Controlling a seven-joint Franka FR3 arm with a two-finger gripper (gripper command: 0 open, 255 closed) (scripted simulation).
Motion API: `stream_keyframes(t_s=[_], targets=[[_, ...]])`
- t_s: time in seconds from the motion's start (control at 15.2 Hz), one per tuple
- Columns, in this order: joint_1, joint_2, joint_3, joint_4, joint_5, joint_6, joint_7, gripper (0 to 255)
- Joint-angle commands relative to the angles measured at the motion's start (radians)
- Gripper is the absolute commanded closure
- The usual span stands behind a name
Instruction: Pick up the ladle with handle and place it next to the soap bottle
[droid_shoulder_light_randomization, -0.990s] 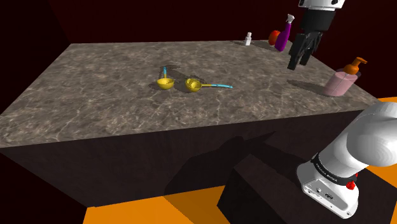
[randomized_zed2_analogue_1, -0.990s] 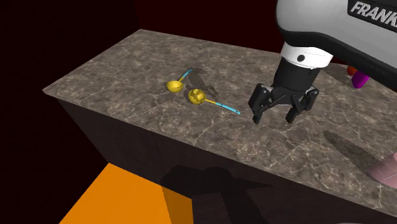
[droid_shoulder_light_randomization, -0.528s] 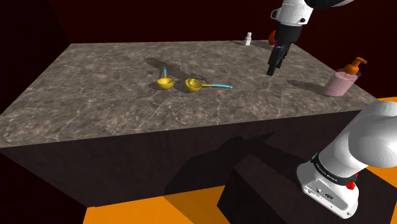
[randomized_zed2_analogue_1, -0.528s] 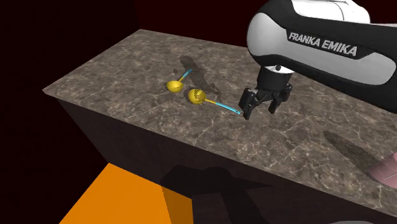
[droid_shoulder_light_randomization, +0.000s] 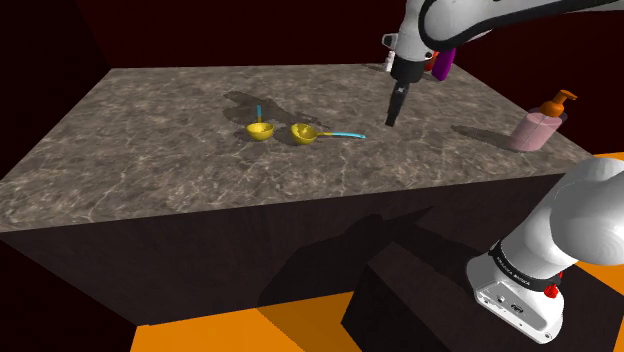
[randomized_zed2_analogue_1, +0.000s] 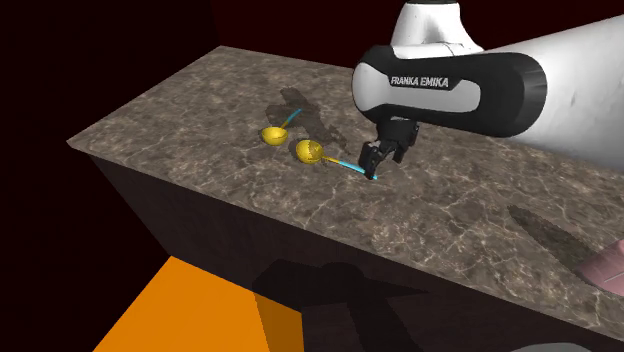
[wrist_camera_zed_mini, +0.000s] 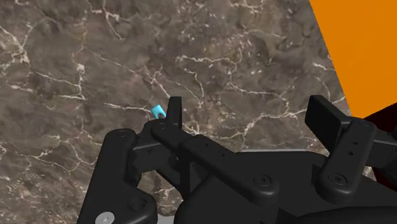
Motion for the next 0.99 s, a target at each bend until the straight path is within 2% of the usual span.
stream_keyframes(t_s=[0.0, 0.46, 0.92], targets=[[0.016, 0.067, 0.002, 0.024, -0.008, 0.066, -0.050, 0], [0.058, 0.294, 0.019, 0.134, -0.032, 0.257, -0.212, 0], [0.092, 0.512, 0.054, 0.281, -0.069, 0.404, -0.351, 0]])
